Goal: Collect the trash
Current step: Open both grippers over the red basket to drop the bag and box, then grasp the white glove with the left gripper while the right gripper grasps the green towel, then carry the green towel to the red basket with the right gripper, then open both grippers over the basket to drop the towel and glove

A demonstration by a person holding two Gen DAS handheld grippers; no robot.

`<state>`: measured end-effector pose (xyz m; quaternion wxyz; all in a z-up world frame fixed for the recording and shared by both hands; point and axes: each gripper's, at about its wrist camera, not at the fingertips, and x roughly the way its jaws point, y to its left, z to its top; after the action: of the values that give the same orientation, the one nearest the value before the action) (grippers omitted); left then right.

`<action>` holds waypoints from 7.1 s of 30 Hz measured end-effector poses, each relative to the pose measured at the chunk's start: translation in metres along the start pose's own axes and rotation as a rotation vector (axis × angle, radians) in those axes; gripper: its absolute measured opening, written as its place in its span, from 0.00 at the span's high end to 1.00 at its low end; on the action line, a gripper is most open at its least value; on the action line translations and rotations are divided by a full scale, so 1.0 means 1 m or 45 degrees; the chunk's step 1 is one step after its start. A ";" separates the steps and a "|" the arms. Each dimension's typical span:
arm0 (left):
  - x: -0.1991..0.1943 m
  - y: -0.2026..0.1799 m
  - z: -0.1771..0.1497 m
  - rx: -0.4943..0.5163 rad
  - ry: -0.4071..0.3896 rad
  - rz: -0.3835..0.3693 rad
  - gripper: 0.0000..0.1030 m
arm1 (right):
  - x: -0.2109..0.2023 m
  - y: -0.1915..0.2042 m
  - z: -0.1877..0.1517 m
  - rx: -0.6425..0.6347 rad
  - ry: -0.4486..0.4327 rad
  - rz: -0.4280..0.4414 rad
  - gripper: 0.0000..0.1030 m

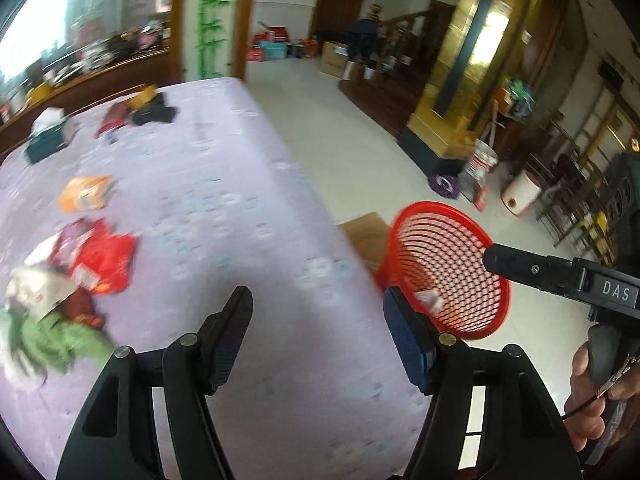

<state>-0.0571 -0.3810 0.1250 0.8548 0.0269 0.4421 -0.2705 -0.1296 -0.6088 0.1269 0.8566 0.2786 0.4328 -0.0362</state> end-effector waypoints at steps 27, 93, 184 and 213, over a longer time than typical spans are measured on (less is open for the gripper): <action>-0.089 0.288 -0.095 -0.313 -0.008 0.536 0.35 | 0.092 0.197 -0.084 -0.329 0.278 0.124 0.25; -0.103 0.185 -0.090 -0.090 -0.123 0.268 0.74 | 0.091 0.226 -0.112 -0.474 0.128 0.041 0.62; 0.029 -0.094 0.018 0.350 -0.011 -0.060 0.72 | -0.045 -0.051 0.005 0.207 -0.231 -0.076 0.62; 0.028 -0.088 0.023 0.226 -0.063 -0.008 0.42 | -0.048 -0.050 0.032 0.082 -0.237 -0.065 0.42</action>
<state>-0.0705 -0.4748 0.1346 0.8588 0.0944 0.3953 -0.3118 -0.1514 -0.6757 0.1561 0.8826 0.2901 0.3569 -0.0978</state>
